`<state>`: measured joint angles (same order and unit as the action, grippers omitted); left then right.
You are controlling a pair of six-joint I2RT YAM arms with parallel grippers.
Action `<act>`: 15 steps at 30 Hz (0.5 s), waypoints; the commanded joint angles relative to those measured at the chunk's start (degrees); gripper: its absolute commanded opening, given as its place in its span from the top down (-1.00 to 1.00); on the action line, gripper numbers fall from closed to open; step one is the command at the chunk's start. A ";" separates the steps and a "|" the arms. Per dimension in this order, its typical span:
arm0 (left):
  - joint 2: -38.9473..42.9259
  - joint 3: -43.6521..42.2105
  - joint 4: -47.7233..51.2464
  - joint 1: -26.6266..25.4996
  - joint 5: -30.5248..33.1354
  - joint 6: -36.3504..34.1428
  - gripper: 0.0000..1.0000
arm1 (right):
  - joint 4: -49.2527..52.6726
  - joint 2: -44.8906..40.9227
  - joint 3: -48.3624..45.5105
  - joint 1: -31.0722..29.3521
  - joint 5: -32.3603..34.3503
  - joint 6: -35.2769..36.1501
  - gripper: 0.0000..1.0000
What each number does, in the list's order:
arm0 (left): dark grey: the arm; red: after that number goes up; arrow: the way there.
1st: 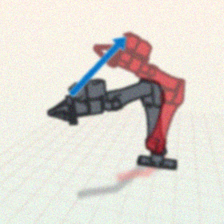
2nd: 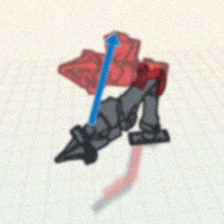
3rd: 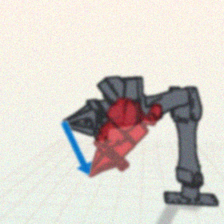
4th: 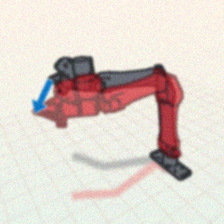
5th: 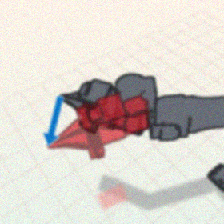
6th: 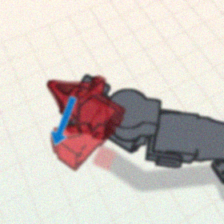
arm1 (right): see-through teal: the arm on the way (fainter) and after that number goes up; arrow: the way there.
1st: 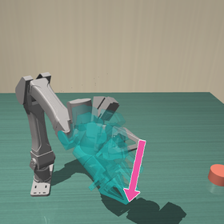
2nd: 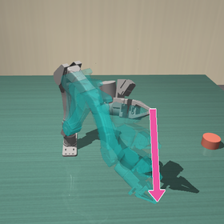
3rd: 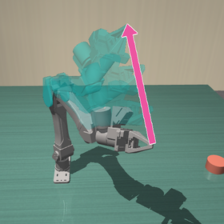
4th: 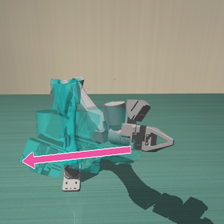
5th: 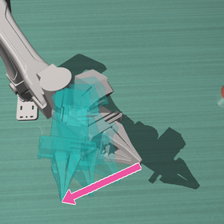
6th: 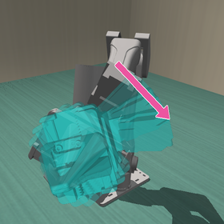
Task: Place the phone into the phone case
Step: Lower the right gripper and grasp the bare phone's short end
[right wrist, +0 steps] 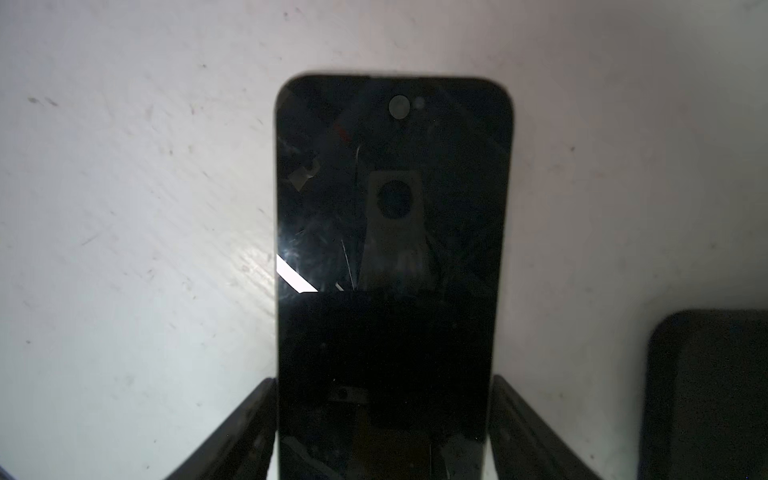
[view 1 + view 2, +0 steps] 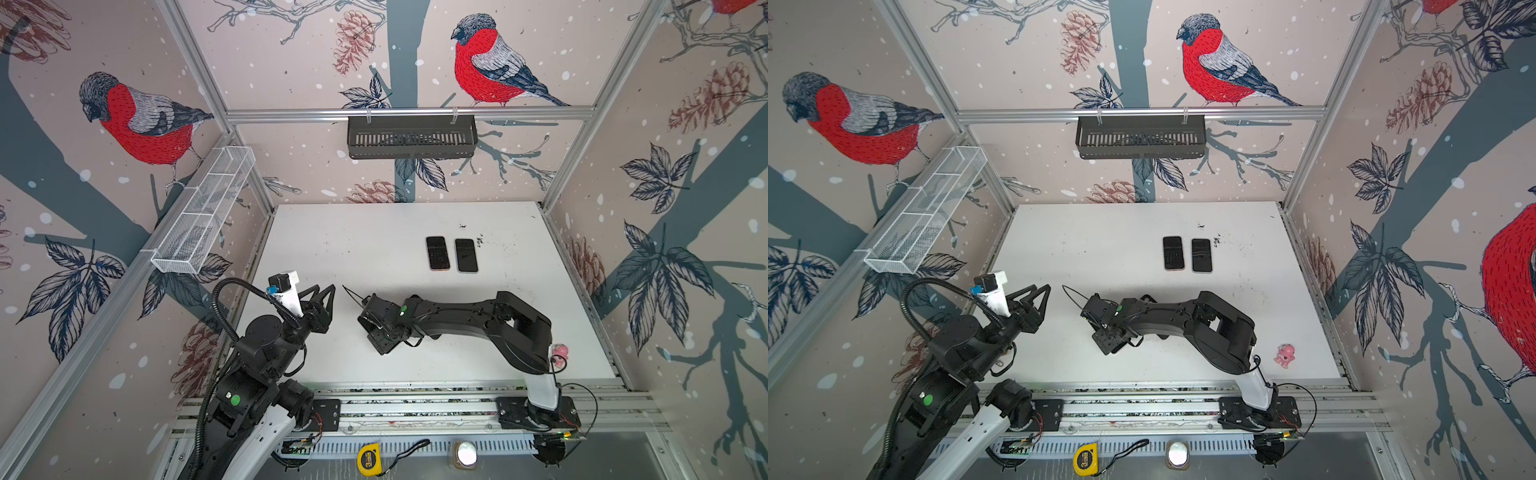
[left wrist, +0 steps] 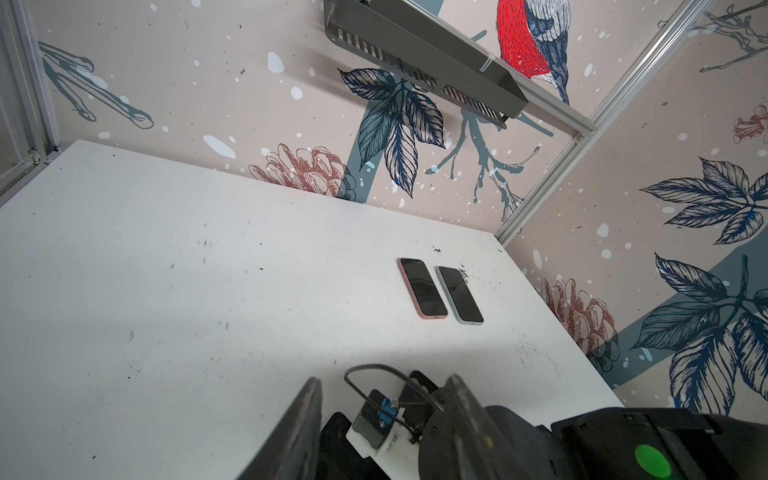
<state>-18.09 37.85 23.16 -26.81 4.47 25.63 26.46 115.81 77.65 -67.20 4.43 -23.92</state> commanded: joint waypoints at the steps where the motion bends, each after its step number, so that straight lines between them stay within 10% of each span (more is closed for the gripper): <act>1: -0.17 0.05 -1.52 0.21 -0.25 -0.05 0.03 | 1.18 0.02 0.05 0.05 -0.10 -0.43 -0.34; 15: -0.85 0.13 -1.45 0.19 -0.09 -0.03 0.03 | 2.43 -14.47 -8.05 7.62 5.47 1.53 -0.33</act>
<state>-18.81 37.85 23.16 -26.74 4.49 25.61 28.36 103.77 71.53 -61.49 7.49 -23.64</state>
